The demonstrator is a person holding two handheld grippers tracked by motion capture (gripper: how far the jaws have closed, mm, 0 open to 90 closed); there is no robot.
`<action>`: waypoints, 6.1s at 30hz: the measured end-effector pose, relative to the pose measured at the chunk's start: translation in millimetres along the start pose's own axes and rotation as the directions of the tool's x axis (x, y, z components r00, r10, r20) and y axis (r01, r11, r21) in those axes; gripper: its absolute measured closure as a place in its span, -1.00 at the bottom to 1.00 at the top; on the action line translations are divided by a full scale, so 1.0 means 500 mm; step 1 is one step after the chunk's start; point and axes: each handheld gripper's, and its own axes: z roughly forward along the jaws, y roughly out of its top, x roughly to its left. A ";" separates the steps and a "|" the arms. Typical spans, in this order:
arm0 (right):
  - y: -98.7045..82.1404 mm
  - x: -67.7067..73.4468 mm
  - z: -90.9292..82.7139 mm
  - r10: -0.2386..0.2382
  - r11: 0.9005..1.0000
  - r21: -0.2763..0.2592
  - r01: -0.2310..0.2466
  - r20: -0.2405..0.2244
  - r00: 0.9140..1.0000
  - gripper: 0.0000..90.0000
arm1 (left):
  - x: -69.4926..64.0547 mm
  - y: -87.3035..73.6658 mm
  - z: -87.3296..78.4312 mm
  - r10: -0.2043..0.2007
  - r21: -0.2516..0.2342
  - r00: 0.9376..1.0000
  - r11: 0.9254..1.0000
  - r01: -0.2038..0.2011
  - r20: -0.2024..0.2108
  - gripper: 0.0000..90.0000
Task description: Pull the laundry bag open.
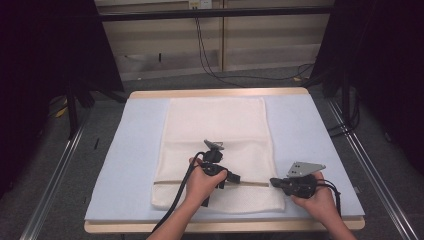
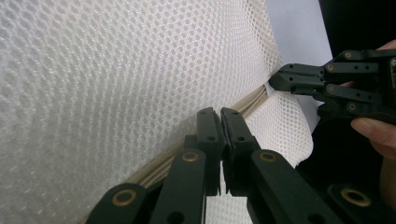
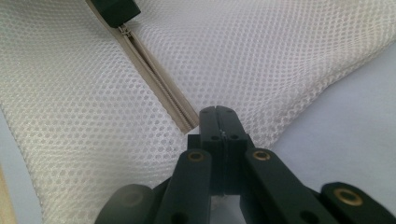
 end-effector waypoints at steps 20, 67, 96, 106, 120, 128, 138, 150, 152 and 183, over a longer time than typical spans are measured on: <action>0.000 0.000 0.000 0.001 1.000 0.001 -0.001 0.000 1.000 1.00 | 0.009 -0.001 -0.008 -0.006 0.004 1.000 1.000 0.006 0.007 0.94; 0.001 -0.001 0.000 0.007 1.000 0.005 -0.007 -0.006 1.000 1.00 | 0.026 -0.007 -0.038 -0.025 -0.009 1.000 1.000 0.025 0.013 0.94; 0.001 -0.001 -0.001 0.011 1.000 0.007 -0.011 -0.005 1.000 1.00 | 0.044 -0.013 -0.054 -0.042 -0.008 0.998 0.999 0.042 0.038 0.94; 0.001 -0.001 0.000 0.008 1.000 0.006 -0.008 -0.006 1.000 1.00 | 0.049 -0.014 -0.068 -0.041 -0.006 0.999 0.999 0.042 0.030 0.94; 0.001 -0.001 -0.001 0.013 1.000 0.007 -0.013 -0.004 1.000 1.00 | 0.064 -0.020 -0.085 -0.059 -0.021 0.998 0.998 0.060 0.031 0.94; 0.001 -0.002 0.000 0.009 1.000 0.006 -0.009 -0.002 1.000 1.00 | 0.068 -0.020 -0.097 -0.060 -0.014 0.998 0.998 0.060 0.033 0.94; 0.001 -0.002 0.000 0.013 1.000 0.006 -0.013 -0.008 1.000 1.00 | 0.070 -0.023 -0.100 -0.056 -0.027 0.998 0.998 0.057 0.023 0.94; 0.001 -0.001 -0.001 0.015 1.000 0.007 -0.015 -0.003 1.000 1.00 | 0.079 -0.025 -0.115 -0.066 -0.034 0.998 0.997 0.067 0.024 0.94; 0.001 -0.001 -0.001 0.016 1.000 0.007 -0.016 -0.002 1.000 1.00 | 0.081 -0.027 -0.117 -0.064 -0.035 0.998 0.997 0.065 0.022 0.94; 0.001 -0.003 0.000 0.024 1.000 0.003 -0.024 -0.008 1.000 1.00 | 0.117 -0.039 -0.180 -0.098 -0.069 0.995 0.993 0.099 0.016 0.94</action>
